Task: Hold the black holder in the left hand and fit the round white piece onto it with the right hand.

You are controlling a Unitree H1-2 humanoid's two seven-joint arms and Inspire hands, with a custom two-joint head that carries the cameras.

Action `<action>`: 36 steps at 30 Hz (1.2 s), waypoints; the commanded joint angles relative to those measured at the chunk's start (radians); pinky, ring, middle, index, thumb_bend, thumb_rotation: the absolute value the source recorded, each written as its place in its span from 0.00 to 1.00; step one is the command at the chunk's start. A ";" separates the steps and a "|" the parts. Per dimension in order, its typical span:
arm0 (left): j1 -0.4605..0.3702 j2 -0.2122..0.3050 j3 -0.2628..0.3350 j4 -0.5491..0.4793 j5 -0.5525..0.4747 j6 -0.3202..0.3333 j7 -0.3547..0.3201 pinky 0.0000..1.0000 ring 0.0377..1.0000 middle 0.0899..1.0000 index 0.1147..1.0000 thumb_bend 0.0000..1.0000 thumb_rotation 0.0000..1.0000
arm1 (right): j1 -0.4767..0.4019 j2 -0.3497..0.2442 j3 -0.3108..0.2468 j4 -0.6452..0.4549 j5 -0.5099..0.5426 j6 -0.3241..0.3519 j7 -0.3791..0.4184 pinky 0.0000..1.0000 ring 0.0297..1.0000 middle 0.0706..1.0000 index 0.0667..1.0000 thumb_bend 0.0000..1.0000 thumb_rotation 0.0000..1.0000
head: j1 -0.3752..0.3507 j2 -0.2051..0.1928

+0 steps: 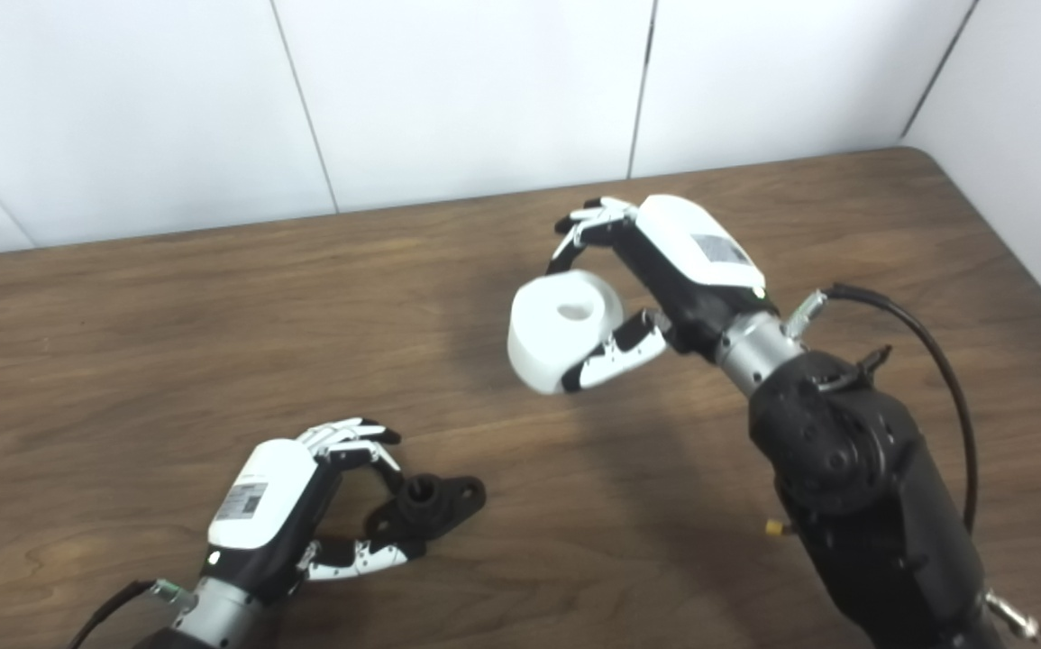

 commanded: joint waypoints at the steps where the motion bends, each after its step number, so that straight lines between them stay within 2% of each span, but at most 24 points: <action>1: -0.004 0.003 -0.013 -0.013 0.028 0.020 -0.036 0.84 0.83 0.75 0.42 0.52 0.06 | -0.014 0.000 -0.007 -0.048 0.000 -0.008 0.009 0.79 0.92 0.82 0.45 0.52 0.14 | 0.002 0.002; 11: -0.017 -0.022 -0.036 -0.021 0.065 0.050 -0.051 0.83 0.83 0.75 0.42 0.52 0.06 | 0.023 0.018 0.034 -0.101 0.034 -0.049 0.049 0.78 0.91 0.81 0.45 0.52 0.14 | 0.032 0.015; 20: -0.025 -0.030 -0.048 -0.013 0.074 0.061 -0.050 0.83 0.83 0.75 0.42 0.52 0.06 | 0.018 0.049 0.073 -0.115 0.050 -0.068 0.064 0.77 0.92 0.82 0.45 0.52 0.14 | 0.044 0.016; 36: -0.028 -0.034 -0.059 -0.014 0.074 0.075 -0.050 0.84 0.83 0.75 0.42 0.52 0.06 | 0.014 0.123 0.135 -0.071 0.008 -0.152 0.044 0.78 0.91 0.80 0.44 0.52 0.14 | 0.044 0.018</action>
